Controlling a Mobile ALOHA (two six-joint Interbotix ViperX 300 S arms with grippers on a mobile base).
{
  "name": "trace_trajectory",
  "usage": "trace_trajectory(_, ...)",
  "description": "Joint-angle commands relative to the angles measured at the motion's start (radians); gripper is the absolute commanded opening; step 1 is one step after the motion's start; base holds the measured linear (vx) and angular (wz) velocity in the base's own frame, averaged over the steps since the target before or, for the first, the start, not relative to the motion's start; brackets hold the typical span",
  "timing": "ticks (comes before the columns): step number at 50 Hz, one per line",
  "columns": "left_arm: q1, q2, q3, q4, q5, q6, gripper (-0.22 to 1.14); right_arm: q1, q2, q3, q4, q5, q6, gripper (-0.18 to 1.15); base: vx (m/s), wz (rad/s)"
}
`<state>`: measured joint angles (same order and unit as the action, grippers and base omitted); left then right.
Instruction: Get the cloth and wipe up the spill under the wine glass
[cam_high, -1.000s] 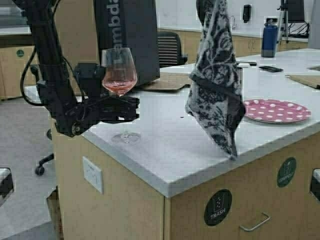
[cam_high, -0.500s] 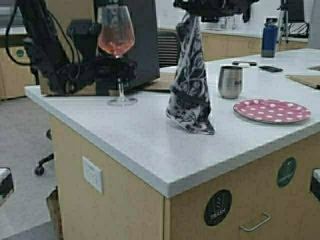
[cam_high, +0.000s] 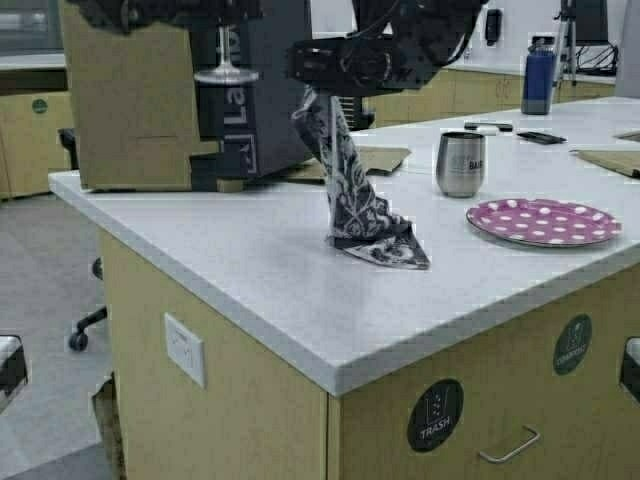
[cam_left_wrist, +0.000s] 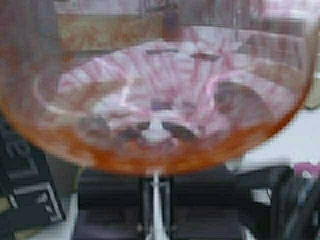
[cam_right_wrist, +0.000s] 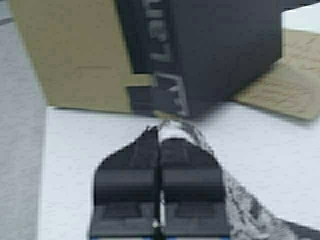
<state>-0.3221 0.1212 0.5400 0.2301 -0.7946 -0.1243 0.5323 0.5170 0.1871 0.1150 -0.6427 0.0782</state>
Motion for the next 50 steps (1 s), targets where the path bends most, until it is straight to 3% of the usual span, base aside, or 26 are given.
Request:
trace_trajectory(1,-0.002,-0.097,-0.058,-0.003,0.100,0.003,0.16,0.052,-0.002,-0.015,-0.002,-0.005,0.012,0.06,0.00,0.00)
trace_trajectory(33,-0.002,-0.193,-0.118,-0.003,0.204,0.003,0.16,0.405,0.253,-0.245,-0.002,0.051,0.057,0.06,0.00,0.00)
trace_trajectory(41,-0.002,-0.172,-0.118,-0.002,0.204,0.003,0.16,0.371,0.216,-0.207,0.002,0.051,0.055,0.06,0.00,0.00)
trace_trajectory(50,-0.002,-0.115,-0.118,-0.002,0.192,0.005,0.16,0.199,0.150,-0.020,0.015,0.020,0.060,0.06,0.00,0.00)
